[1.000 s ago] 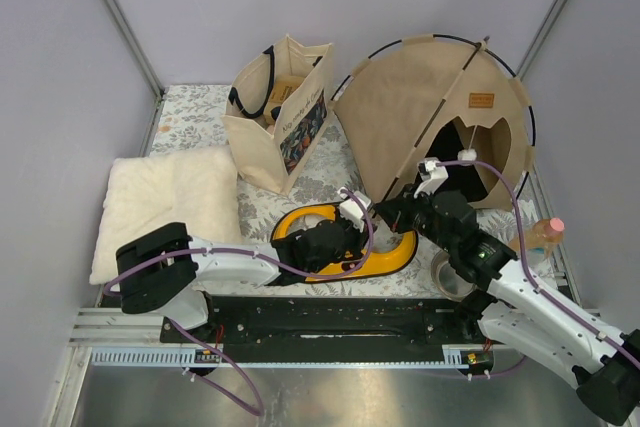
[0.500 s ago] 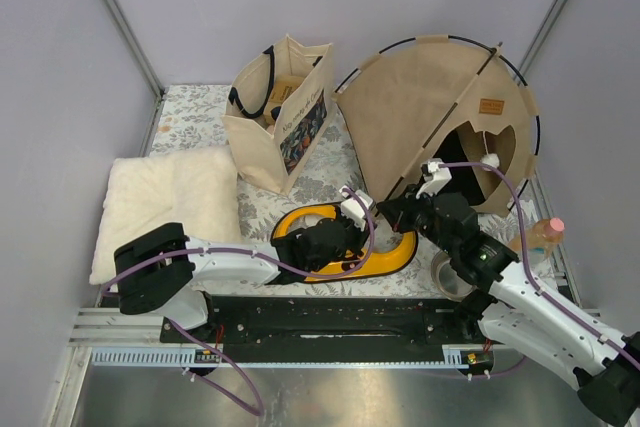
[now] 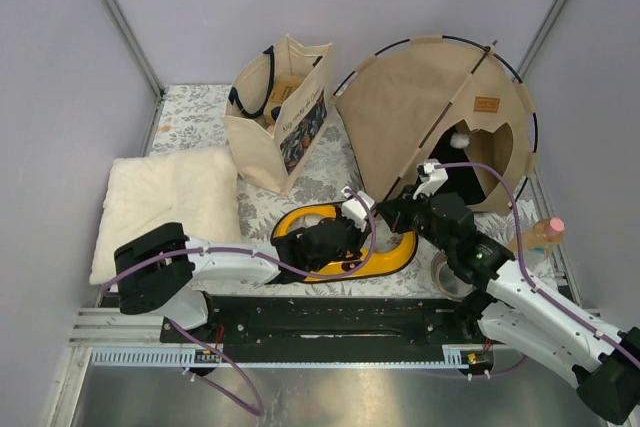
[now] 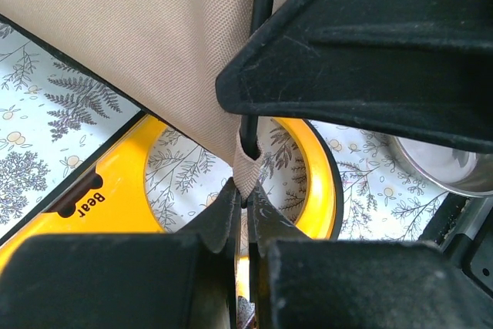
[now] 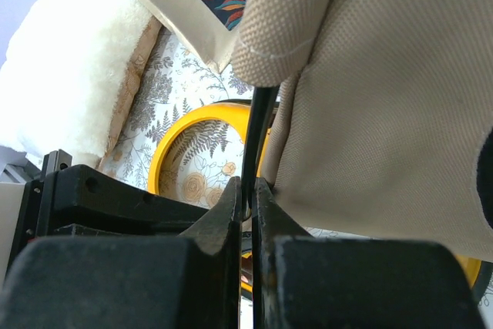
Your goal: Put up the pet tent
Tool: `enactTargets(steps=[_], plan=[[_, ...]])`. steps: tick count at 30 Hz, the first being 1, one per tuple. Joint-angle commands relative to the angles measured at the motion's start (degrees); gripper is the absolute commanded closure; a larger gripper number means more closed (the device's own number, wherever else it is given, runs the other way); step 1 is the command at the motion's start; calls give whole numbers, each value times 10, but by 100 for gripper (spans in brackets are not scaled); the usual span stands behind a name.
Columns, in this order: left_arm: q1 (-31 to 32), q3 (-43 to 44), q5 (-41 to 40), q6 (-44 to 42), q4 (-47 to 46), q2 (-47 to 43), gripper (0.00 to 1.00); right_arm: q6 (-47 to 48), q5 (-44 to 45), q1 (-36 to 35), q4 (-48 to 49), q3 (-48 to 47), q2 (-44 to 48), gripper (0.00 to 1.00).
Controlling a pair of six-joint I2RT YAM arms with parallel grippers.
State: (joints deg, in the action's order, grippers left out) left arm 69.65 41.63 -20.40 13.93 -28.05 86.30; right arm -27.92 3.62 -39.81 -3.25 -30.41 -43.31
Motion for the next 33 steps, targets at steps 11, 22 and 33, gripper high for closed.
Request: enactTargets(steps=[11,22,33], plan=[[-11,50,-1,0,-28,-29,85,15,-56,3,27,18,-32,100],[-14,-17,-95,28,19,-98,36,-15,40,4,115,5,-103,100],[-21,-48,-225,133,179,-188,19,8,143,4,221,-93,-294,100]])
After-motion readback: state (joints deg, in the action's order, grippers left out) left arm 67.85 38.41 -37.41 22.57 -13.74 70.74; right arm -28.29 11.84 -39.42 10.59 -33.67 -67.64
